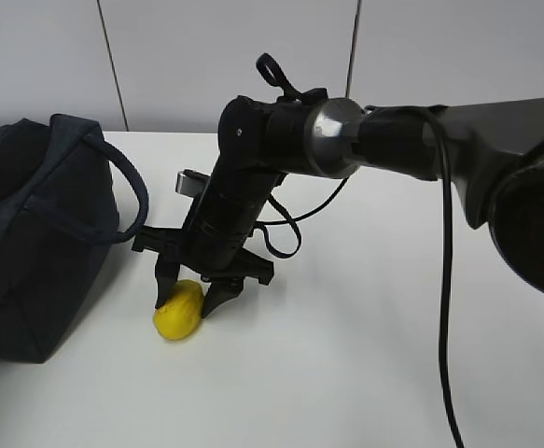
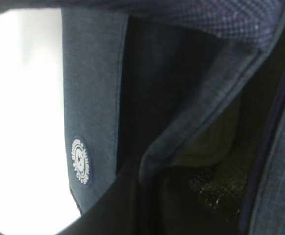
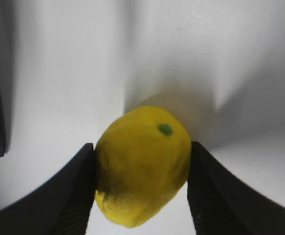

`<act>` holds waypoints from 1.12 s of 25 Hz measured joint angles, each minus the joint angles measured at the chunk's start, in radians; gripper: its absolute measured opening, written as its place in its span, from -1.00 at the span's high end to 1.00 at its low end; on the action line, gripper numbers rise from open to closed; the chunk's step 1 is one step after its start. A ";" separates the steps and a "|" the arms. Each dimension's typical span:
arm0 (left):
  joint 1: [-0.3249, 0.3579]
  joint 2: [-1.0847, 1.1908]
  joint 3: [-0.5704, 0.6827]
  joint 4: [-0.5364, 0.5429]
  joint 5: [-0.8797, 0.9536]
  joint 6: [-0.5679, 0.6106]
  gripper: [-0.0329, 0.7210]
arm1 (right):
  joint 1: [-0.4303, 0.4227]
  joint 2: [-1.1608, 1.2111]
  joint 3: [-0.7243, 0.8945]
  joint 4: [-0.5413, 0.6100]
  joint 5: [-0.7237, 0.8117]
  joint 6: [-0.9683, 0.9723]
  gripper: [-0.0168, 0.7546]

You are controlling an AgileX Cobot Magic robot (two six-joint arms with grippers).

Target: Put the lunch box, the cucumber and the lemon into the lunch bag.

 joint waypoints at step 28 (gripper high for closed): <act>0.003 0.000 0.000 -0.220 0.038 0.080 0.86 | 0.000 -0.073 -0.377 0.057 0.211 -0.116 -0.08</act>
